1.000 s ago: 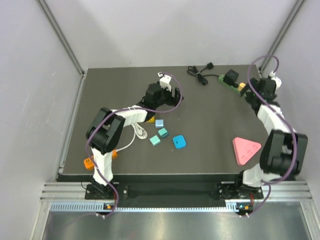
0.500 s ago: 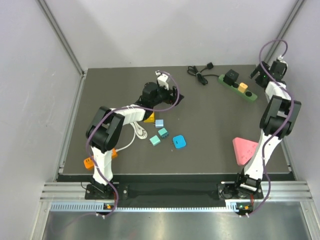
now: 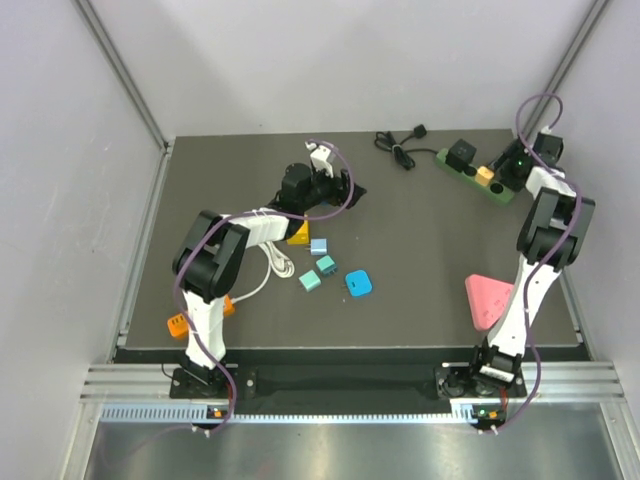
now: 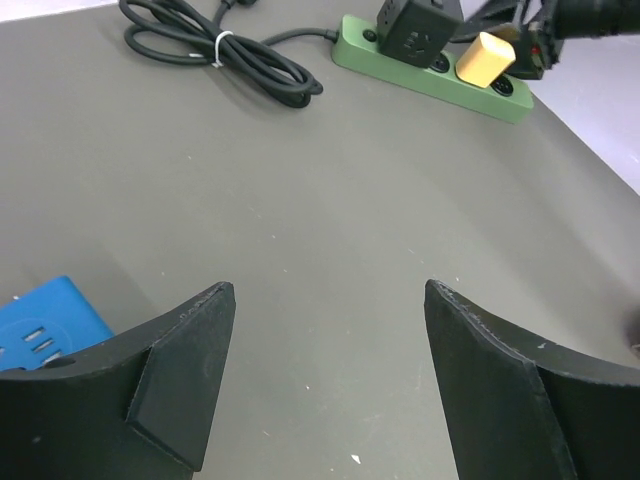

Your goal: Pull the plug off the socket

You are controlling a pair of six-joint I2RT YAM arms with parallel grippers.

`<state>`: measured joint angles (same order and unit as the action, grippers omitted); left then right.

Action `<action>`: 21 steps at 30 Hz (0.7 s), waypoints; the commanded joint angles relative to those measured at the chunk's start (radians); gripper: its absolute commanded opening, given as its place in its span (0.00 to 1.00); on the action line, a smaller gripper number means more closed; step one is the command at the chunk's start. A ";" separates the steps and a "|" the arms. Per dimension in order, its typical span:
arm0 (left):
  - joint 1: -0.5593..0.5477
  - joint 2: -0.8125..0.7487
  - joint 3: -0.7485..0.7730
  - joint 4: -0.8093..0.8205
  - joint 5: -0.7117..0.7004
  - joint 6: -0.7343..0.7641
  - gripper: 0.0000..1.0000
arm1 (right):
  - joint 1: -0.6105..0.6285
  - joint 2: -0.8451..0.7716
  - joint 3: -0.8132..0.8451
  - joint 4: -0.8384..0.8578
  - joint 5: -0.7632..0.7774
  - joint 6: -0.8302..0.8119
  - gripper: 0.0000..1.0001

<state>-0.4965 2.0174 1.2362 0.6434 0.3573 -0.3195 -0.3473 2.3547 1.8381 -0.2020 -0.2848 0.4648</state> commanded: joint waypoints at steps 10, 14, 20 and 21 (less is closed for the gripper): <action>0.004 0.004 0.019 0.061 0.034 -0.013 0.79 | 0.154 -0.525 -0.673 0.093 -0.070 -0.009 0.59; 0.001 0.009 0.026 0.065 0.057 -0.038 0.77 | 0.232 -0.647 -0.760 0.096 -0.091 -0.009 0.60; -0.060 0.050 0.086 0.022 0.034 -0.050 0.74 | 0.237 -0.767 -0.820 0.121 -0.039 -0.009 0.68; -0.072 0.064 0.107 0.015 0.007 -0.043 0.74 | 0.235 -0.769 -0.821 0.125 -0.027 -0.012 0.68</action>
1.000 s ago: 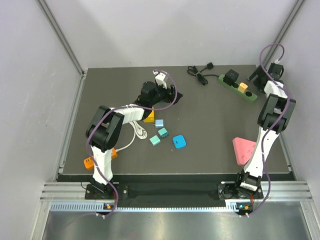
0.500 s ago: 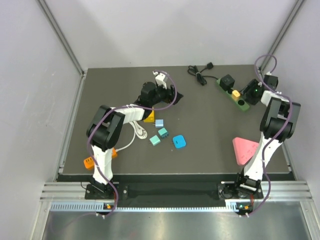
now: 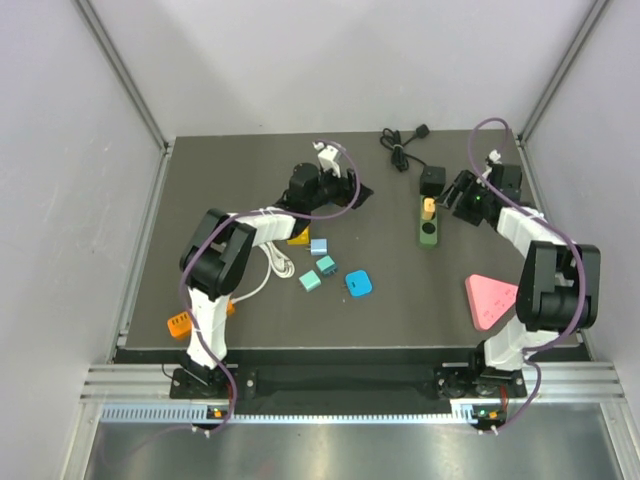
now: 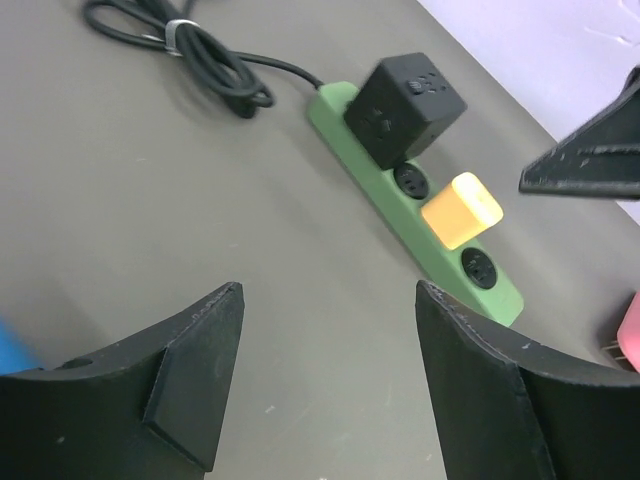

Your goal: Pull the plug off the socket

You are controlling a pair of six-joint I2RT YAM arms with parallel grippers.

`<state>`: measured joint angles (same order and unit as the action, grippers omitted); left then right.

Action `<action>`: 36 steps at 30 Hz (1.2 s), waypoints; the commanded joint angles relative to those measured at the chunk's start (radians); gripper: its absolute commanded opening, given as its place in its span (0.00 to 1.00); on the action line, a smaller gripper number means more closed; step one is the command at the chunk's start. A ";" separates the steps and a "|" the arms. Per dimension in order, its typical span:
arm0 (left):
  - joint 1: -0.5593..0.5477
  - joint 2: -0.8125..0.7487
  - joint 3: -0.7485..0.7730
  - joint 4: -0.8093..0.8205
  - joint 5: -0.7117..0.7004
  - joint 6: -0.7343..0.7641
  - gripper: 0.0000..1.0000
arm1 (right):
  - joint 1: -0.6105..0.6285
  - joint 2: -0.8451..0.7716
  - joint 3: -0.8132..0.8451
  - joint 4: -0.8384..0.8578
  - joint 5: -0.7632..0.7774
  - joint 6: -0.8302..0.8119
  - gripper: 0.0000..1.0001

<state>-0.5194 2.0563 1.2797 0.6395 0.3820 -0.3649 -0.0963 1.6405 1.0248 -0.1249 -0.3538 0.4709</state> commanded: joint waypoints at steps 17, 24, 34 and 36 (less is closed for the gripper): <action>-0.315 0.330 0.469 -0.118 -0.446 0.067 0.73 | -0.051 0.136 -0.020 0.411 0.001 0.135 0.47; -0.364 0.438 0.638 -0.187 -0.539 0.098 0.73 | -0.072 0.186 -0.104 0.531 -0.028 0.169 0.32; -0.412 0.484 0.714 -0.254 -0.654 0.184 0.66 | -0.066 0.240 -0.164 0.682 -0.160 0.270 0.25; -0.412 0.492 0.731 -0.285 -0.663 0.184 0.58 | -0.065 0.239 -0.167 0.686 -0.166 0.275 0.25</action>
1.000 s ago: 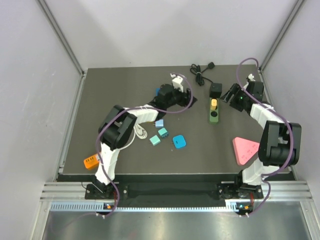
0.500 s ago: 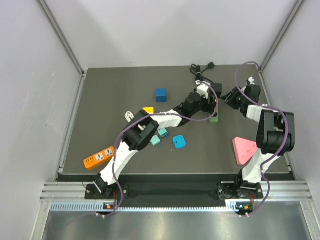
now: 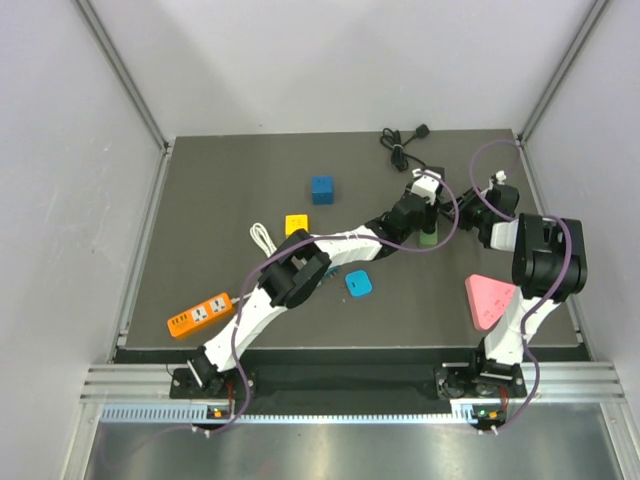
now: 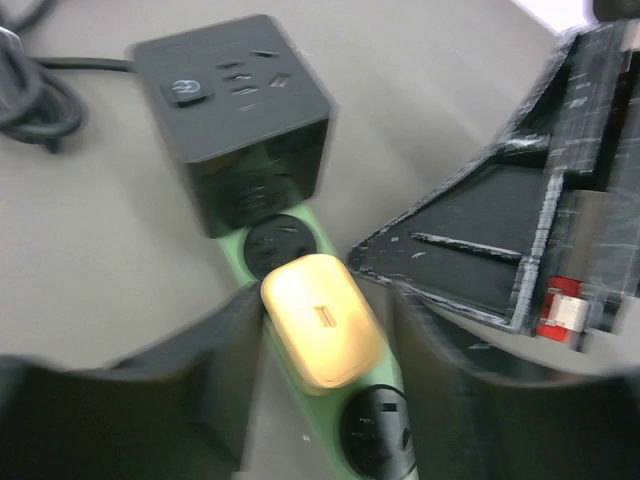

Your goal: Pull the plug off the socket

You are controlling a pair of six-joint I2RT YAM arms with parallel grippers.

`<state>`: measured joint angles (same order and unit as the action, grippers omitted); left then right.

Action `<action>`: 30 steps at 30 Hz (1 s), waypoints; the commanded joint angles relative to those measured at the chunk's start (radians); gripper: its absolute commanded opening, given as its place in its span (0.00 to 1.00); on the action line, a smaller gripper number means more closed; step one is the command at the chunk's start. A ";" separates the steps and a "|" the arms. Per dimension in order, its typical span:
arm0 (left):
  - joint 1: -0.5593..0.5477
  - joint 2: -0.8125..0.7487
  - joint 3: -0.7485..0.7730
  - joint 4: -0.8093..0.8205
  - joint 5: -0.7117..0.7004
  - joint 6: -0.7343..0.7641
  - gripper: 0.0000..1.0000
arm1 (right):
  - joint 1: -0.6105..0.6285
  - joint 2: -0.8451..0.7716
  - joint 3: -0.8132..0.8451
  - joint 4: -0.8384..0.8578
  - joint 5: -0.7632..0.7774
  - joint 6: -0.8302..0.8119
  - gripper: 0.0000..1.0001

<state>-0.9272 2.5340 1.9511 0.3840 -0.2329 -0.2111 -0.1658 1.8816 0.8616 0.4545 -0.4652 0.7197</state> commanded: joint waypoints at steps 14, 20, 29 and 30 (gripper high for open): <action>0.019 -0.067 -0.072 0.004 -0.066 0.012 0.00 | -0.012 0.079 0.024 0.218 -0.182 0.092 0.59; 0.068 -0.152 -0.234 0.142 0.018 -0.101 0.00 | -0.012 0.137 0.030 0.260 -0.213 0.141 0.57; 0.128 -0.178 -0.317 0.226 0.178 -0.201 0.00 | 0.032 0.162 0.079 0.234 -0.214 0.147 0.53; 0.128 -0.182 -0.323 0.245 0.182 -0.198 0.00 | 0.038 0.168 0.082 0.231 -0.214 0.147 0.53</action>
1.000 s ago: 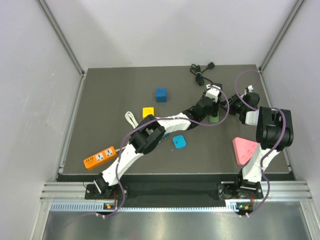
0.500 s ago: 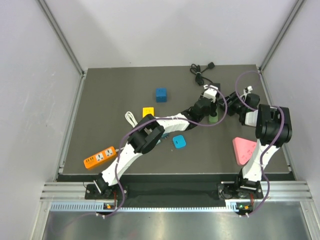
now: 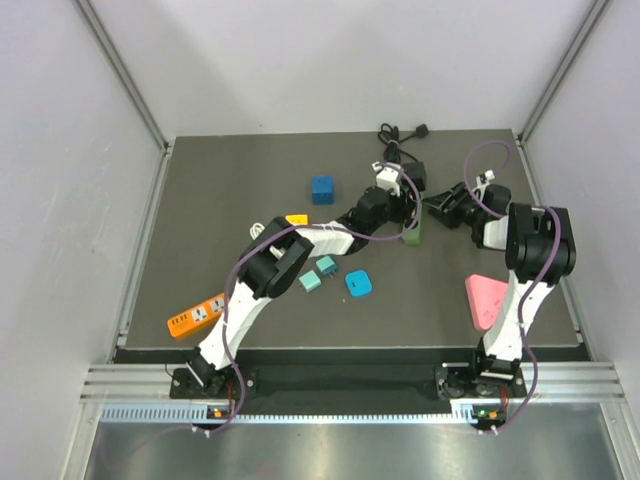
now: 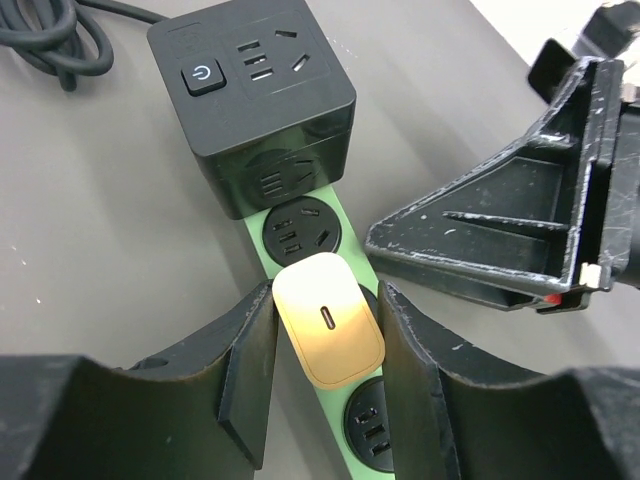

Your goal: Pull the plug off the socket

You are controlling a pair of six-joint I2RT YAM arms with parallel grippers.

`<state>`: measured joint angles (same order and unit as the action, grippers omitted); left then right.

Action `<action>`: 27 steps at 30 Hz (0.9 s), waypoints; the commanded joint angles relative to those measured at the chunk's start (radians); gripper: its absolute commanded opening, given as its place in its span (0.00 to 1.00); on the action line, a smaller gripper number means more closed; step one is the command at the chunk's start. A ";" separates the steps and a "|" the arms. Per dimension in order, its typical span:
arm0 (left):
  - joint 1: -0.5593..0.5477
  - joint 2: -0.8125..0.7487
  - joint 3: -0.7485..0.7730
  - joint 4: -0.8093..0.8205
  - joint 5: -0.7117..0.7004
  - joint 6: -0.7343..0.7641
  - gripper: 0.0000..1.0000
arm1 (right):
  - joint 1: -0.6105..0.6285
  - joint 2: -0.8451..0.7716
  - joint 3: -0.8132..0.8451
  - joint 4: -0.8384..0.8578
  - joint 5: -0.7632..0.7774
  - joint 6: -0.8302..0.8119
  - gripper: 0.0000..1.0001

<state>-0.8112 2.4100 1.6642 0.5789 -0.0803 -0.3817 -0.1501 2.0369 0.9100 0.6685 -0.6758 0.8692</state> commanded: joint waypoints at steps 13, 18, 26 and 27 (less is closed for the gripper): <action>0.014 -0.075 -0.040 0.063 0.074 -0.054 0.00 | 0.125 0.089 0.109 0.052 0.036 0.033 0.35; 0.012 -0.091 0.003 -0.030 0.054 -0.077 0.00 | 0.184 0.095 0.185 -0.104 0.142 -0.051 0.00; 0.014 -0.147 0.029 -0.171 0.048 -0.104 0.00 | 0.181 0.075 0.178 -0.171 0.176 -0.096 0.00; 0.017 -0.153 0.028 -0.175 0.047 -0.115 0.00 | 0.179 0.075 0.178 -0.176 0.186 -0.102 0.00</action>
<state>-0.7685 2.3611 1.6627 0.4438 -0.0776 -0.4530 -0.0048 2.1128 1.0634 0.5663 -0.5922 0.8551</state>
